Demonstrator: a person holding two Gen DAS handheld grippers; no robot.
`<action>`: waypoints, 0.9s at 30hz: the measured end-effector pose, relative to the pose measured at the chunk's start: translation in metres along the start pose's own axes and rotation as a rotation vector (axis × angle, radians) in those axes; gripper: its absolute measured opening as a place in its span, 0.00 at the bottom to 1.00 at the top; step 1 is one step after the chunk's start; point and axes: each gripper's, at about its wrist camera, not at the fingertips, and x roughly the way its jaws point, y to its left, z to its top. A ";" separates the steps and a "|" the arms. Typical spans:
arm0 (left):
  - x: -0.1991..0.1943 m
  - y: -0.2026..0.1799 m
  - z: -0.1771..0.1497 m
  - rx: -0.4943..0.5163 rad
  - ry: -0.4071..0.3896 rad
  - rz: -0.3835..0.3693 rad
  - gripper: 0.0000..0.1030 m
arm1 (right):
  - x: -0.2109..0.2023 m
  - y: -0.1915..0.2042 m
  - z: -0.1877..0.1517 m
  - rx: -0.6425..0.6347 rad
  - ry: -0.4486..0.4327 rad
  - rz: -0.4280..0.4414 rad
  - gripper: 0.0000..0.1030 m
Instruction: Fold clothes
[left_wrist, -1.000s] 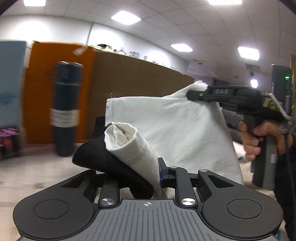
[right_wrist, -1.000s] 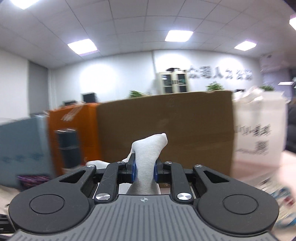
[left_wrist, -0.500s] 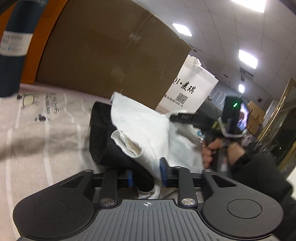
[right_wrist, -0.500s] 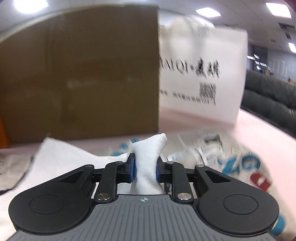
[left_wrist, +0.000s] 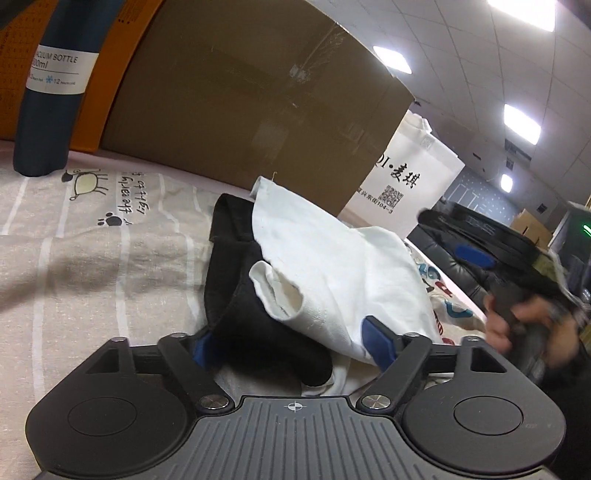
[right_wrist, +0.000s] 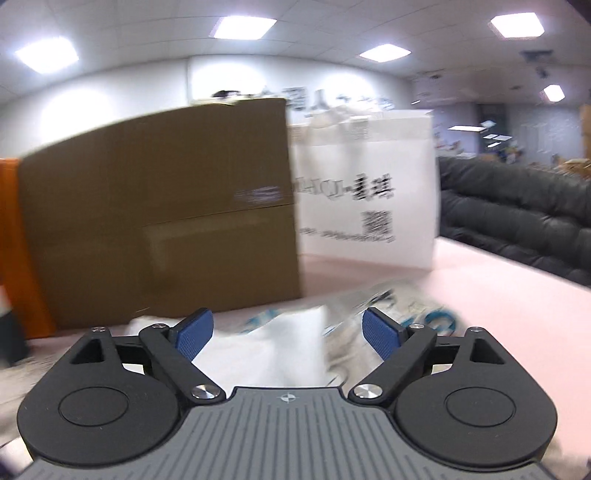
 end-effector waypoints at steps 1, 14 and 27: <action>-0.004 0.001 0.000 -0.006 -0.016 0.008 0.89 | -0.011 -0.001 -0.003 0.020 0.011 0.019 0.91; -0.100 0.000 0.000 0.135 -0.190 -0.001 1.00 | -0.129 0.039 -0.035 0.312 0.117 0.168 1.00; -0.185 0.015 0.013 0.203 -0.347 0.040 1.00 | -0.261 0.167 -0.024 0.161 -0.115 0.302 1.00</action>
